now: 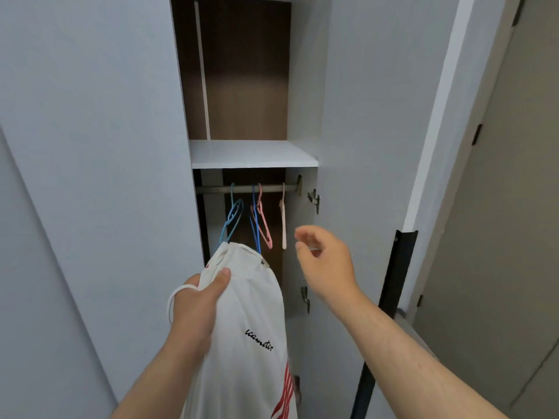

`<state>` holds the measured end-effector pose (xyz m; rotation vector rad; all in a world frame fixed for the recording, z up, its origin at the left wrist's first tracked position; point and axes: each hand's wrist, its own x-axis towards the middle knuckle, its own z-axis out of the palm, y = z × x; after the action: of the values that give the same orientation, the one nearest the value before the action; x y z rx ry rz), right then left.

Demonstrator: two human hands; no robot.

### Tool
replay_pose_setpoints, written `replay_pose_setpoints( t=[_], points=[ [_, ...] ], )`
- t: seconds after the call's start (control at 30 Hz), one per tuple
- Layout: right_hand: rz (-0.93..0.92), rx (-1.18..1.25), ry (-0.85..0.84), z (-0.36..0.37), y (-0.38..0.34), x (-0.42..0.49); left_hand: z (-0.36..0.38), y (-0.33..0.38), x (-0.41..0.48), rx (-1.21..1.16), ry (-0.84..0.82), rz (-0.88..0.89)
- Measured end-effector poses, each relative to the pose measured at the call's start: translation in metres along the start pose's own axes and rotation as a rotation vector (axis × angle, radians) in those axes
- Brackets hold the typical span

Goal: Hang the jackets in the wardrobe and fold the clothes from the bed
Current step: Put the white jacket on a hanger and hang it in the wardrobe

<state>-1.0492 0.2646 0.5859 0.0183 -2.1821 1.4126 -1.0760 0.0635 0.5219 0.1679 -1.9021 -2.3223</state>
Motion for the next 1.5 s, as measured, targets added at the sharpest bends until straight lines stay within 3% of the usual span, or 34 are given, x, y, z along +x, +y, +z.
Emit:
replay_pose_setpoints(
  t=[0.37,0.83,1.03,1.5],
  points=[
    [0.027,-0.013,-0.287,0.153,0.016,0.084,-0.083,0.006,0.106,-0.029,0.075,-0.01],
    [0.086,-0.067,-0.302,0.291,0.022,0.197,-0.142,-0.002,0.179,0.088,0.15,-0.032],
    [0.165,0.04,-0.33,0.31,0.029,0.215,-0.156,0.011,0.168,0.099,0.218,-0.04],
    [0.053,0.008,-0.49,0.276,0.016,0.163,-0.137,0.02,0.09,0.137,0.383,-0.001]
  ],
)
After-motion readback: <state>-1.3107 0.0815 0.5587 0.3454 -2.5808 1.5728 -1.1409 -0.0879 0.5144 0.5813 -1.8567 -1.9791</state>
